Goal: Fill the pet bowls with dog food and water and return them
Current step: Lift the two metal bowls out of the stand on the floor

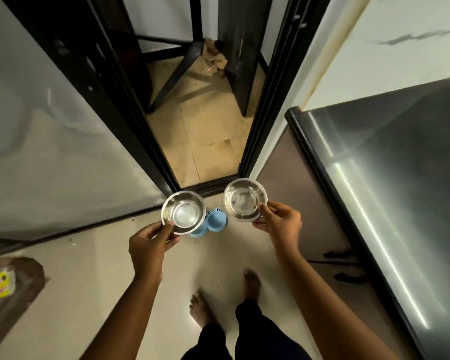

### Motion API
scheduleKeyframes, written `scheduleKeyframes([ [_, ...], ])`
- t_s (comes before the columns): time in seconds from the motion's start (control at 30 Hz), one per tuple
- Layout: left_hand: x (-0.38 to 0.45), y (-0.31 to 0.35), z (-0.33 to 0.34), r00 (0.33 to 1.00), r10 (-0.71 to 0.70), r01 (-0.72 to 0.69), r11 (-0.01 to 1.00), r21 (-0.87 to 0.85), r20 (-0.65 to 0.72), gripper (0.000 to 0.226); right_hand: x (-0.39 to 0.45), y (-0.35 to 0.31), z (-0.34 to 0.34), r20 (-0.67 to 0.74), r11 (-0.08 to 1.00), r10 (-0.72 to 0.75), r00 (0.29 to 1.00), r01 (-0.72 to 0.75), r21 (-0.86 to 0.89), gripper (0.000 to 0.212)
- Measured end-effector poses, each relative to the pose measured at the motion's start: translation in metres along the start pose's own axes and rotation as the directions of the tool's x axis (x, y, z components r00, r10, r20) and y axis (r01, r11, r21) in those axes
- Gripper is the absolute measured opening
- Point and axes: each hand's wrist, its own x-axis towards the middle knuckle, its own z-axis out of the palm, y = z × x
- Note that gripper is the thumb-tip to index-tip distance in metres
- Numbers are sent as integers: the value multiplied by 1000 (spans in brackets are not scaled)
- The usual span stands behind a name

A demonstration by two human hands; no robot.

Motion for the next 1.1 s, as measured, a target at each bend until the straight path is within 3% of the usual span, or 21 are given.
scheduleKeyframes([
  [0.37,-53,73,17,967,59,-58,998,-12,247,16,-81,-34,-80,-66,994,-78,995,83,68,22],
  [0.6,-90,94,95,878,40,-67,997,39,477,26,-105,-52,-154,-190,970,-137,972,171,174,17],
  [0.77,-136,90,170,804,31,-128,984,122,594,30,-103,-56,-224,-331,954,-102,938,186,235,12],
  [1.1,-178,71,282,736,20,-193,964,181,677,30,-84,-50,-311,-460,936,-20,888,178,303,16],
])
